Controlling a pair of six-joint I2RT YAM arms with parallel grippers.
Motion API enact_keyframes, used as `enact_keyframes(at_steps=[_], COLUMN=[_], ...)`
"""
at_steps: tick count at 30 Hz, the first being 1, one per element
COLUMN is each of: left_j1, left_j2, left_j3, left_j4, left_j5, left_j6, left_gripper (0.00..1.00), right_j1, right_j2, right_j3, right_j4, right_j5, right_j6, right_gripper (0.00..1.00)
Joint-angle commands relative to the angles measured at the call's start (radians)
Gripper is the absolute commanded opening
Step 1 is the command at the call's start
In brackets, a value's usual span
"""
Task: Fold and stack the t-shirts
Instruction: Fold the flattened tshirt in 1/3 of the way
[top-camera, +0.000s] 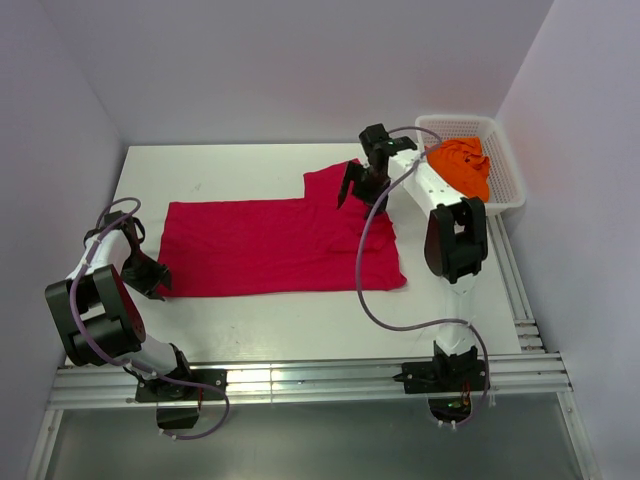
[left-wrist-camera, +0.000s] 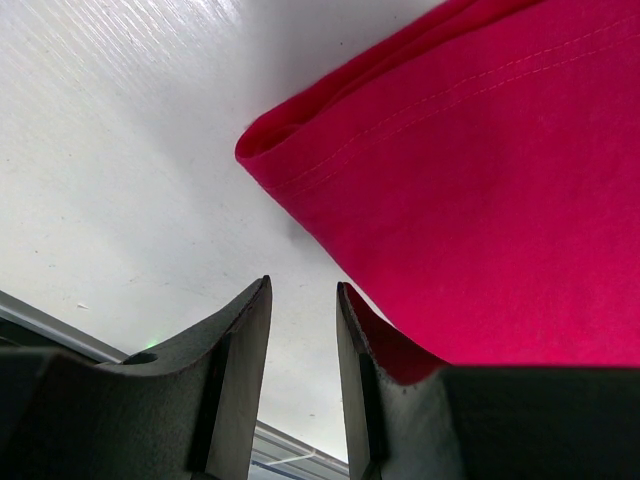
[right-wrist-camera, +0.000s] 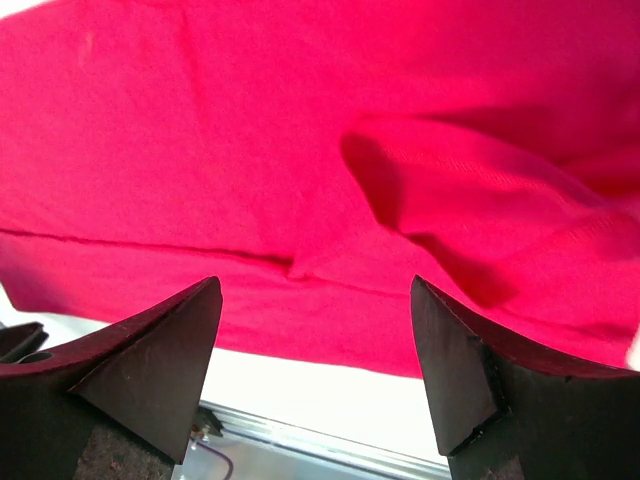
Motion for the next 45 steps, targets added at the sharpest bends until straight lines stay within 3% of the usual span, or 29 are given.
enact_keyframes(at_steps=[1, 9, 36, 45], left_j1=[-0.007, -0.013, -0.020, -0.020], left_j2=[-0.005, -0.020, 0.001, 0.001], left_j3=[0.011, 0.008, 0.009, 0.011], left_j4=[0.008, 0.005, 0.013, 0.013], left_j5=[-0.001, -0.002, 0.001, -0.004], left_j6=[0.019, 0.021, 0.022, 0.018], left_gripper=[0.38, 0.38, 0.38, 0.38], right_j1=[-0.007, -0.005, 0.007, 0.021], right_j2=[-0.060, -0.048, 0.041, 0.052], right_j3=[-0.085, -0.184, -0.162, -0.165], right_j4=[0.044, 0.099, 0.124, 0.130], right_j5=[0.012, 0.030, -0.013, -0.034], right_j6=[-0.014, -0.013, 0.012, 0.012], right_gripper=[0.83, 0.80, 0.68, 0.49])
